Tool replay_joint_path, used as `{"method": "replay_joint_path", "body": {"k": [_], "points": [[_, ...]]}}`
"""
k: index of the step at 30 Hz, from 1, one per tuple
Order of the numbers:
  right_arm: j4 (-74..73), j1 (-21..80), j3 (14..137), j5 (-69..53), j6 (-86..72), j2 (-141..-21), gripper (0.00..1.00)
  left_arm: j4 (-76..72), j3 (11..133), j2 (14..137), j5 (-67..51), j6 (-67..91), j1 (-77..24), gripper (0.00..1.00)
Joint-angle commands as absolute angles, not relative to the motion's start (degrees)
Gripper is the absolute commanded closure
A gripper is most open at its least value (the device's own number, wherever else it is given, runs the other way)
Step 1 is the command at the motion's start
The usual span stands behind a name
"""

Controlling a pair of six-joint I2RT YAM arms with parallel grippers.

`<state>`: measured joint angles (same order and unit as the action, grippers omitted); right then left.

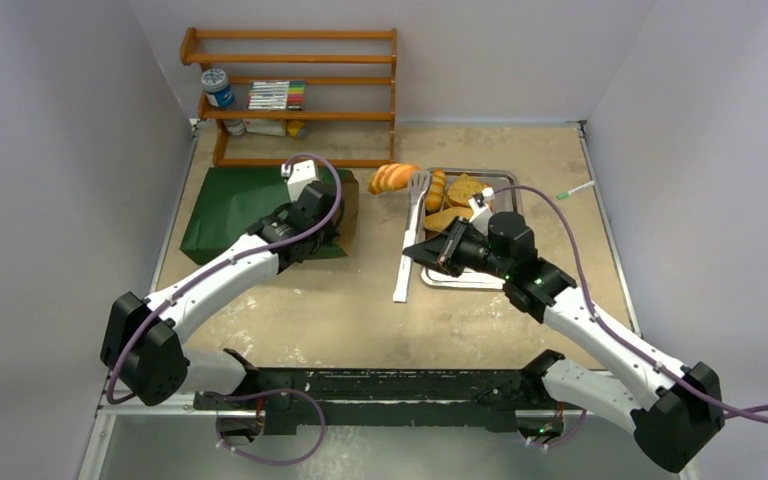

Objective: Take the fake bread out of the paper bag
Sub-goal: Take out the fake bread from the paper bag, then place the fake bread in the container.

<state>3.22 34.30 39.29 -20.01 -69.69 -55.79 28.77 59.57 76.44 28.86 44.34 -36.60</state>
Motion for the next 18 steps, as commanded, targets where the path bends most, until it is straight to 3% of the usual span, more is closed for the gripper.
{"method": "replay_joint_path", "body": {"k": [1,18], "points": [[3.24,33.84,45.58,-13.96,-66.97,-51.67,1.00,26.83,61.60,76.73,28.16,44.11,-34.96,1.00],[-3.39,33.80,49.72,6.61,-66.62,-42.56,1.00,26.81,60.67,75.32,24.16,41.23,-34.10,1.00]]}}
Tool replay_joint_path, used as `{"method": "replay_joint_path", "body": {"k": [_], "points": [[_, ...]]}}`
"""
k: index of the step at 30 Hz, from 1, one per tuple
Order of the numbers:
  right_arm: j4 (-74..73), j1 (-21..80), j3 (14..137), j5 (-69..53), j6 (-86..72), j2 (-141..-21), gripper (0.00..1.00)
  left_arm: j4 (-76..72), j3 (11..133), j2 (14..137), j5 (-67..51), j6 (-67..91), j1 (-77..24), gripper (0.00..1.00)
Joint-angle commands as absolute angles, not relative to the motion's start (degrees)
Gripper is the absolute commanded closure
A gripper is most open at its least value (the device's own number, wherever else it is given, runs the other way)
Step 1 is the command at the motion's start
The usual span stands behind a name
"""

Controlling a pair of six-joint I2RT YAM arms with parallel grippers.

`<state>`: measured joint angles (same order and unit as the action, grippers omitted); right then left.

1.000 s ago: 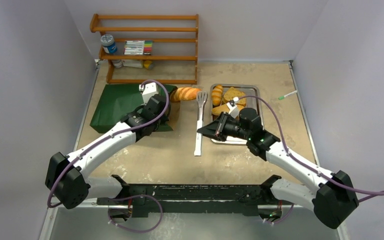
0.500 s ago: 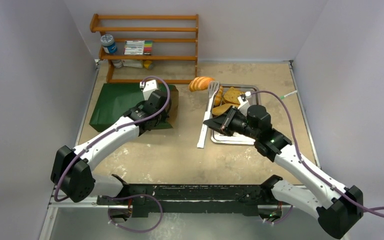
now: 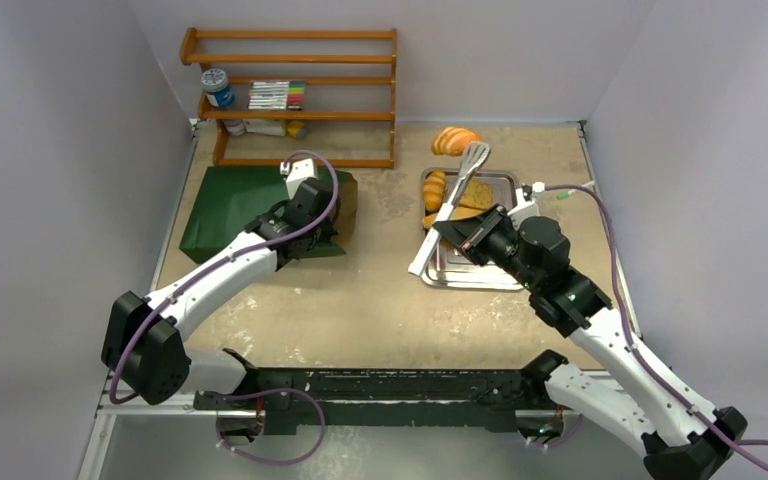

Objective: Take the fake bread out of the paper bag
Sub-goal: Place the fake bread in the container.

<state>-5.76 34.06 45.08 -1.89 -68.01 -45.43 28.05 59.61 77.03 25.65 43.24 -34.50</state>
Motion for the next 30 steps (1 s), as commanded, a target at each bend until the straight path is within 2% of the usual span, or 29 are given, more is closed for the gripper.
{"method": "replay_joint_path", "body": {"k": [1,12,30], "points": [[-3.76,33.83,49.82,7.92,-66.63,-42.18,1.00,26.96,60.65,75.10,23.88,40.80,-34.10,1.00],[-1.32,33.76,44.93,18.52,-71.18,-38.64,1.00,28.47,60.56,73.81,21.60,37.97,-34.10,1.00],[8.46,33.78,33.57,27.10,-77.73,-37.99,1.00,30.28,59.57,69.97,19.37,34.34,-34.07,1.00]]}}
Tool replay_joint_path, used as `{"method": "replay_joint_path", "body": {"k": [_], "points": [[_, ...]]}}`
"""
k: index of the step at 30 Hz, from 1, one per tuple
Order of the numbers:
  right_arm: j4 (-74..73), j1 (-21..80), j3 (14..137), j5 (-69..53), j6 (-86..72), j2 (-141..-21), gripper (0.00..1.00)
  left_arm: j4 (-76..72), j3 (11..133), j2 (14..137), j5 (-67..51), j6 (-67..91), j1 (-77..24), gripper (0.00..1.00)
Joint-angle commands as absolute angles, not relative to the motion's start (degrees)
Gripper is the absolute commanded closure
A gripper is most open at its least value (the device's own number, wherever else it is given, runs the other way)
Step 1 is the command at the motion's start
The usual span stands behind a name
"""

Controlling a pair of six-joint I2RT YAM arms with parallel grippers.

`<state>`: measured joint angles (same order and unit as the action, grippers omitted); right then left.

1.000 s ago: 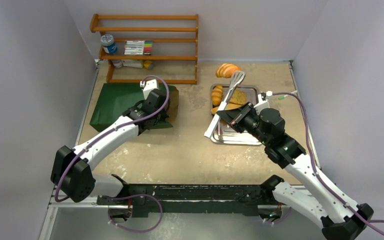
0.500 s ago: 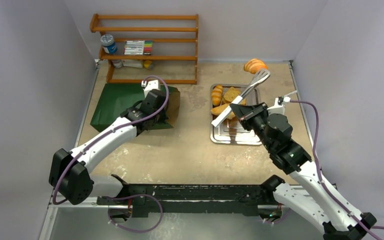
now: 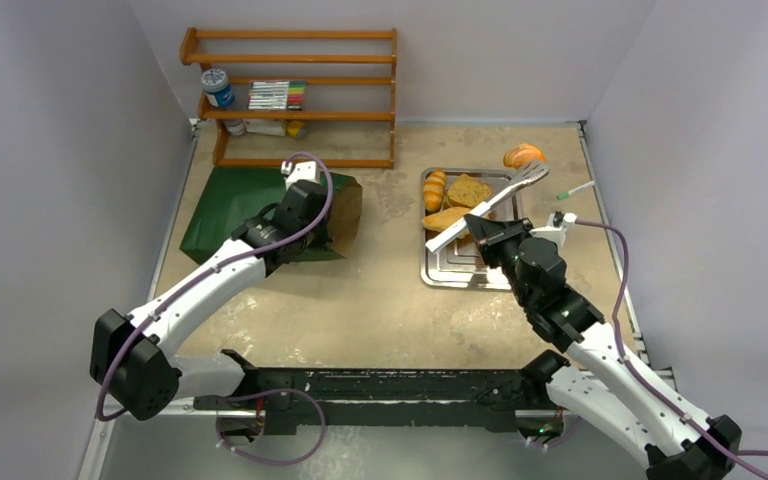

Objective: Take the fake bread out of the paper bag
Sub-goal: Place the fake bread in the container.

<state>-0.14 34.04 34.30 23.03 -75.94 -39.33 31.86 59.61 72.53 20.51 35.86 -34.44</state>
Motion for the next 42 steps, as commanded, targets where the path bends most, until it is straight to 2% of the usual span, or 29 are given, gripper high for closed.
{"method": "replay_joint_path", "body": {"k": [1,29,42], "points": [[8.64,33.87,33.16,27.15,-78.13,-38.05,1.00,30.00,58.98,69.65,19.09,34.48,-34.05,1.00],[5.80,33.89,23.69,27.35,-86.60,-33.77,1.00,28.22,57.46,69.14,18.36,35.59,-34.10,1.00],[13.28,33.86,18.64,26.26,-89.20,-35.05,1.00,28.76,56.83,68.27,18.93,35.69,-34.10,1.00]]}}
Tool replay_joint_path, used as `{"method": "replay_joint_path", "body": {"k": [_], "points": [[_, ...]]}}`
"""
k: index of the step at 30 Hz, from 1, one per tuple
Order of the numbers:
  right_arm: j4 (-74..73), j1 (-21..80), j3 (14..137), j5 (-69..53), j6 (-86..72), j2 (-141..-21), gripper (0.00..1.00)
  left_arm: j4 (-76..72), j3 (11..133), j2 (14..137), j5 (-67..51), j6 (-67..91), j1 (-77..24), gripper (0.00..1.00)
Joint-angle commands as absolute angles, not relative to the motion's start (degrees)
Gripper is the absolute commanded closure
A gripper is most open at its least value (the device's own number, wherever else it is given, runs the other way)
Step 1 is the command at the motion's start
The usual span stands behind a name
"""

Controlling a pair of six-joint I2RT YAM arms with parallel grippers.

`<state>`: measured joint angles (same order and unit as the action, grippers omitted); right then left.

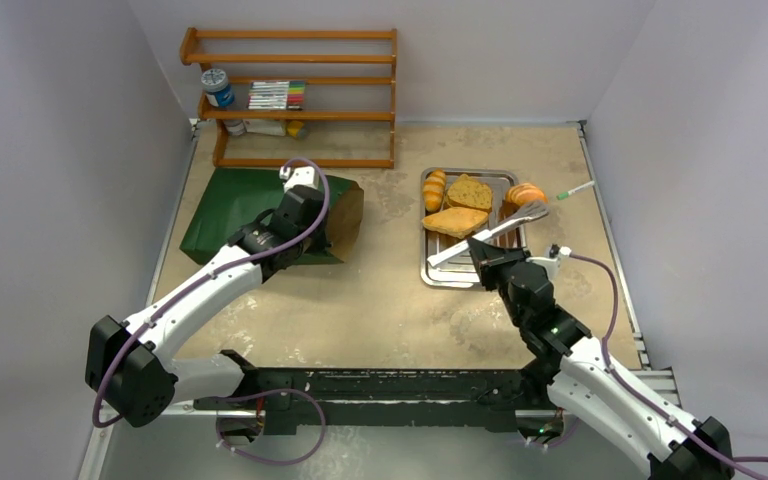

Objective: Take the fake bread out of the paper bag
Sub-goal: Place the fake bread in the container.

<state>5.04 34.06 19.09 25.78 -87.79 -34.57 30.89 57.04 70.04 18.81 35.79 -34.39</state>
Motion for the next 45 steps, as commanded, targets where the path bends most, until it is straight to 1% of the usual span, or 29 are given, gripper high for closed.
{"method": "replay_joint_path", "body": {"k": [1,9,18,25,34,38,45], "points": [[14.02,33.86,18.36,26.01,-89.21,-35.42,1.00,28.85,56.81,68.17,19.04,35.64,-34.10,1.00],[19.42,34.33,17.29,24.03,-91.34,-37.94,1.00,29.23,56.94,67.93,19.31,35.27,-34.10,1.00],[18.74,37.21,19.14,25.46,-95.63,-41.66,1.00,28.98,57.07,67.38,19.24,34.99,-34.08,1.00],[19.51,42.31,19.55,29.04,-100.88,-46.57,1.00,28.57,56.87,65.87,19.65,34.54,-34.10,1.00],[15.88,48.07,18.31,32.94,-110.42,-48.36,1.00,28.43,55.95,64.28,19.87,34.44,-34.10,1.00],[12.35,48.97,18.16,33.81,-112.87,-47.37,0.97,28.45,55.63,63.78,19.86,34.69,-34.10,1.00],[10.71,49.21,17.52,32.17,-113.63,-47.07,0.88,28.79,55.39,63.29,20.17,34.94,-34.10,1.00]]}}
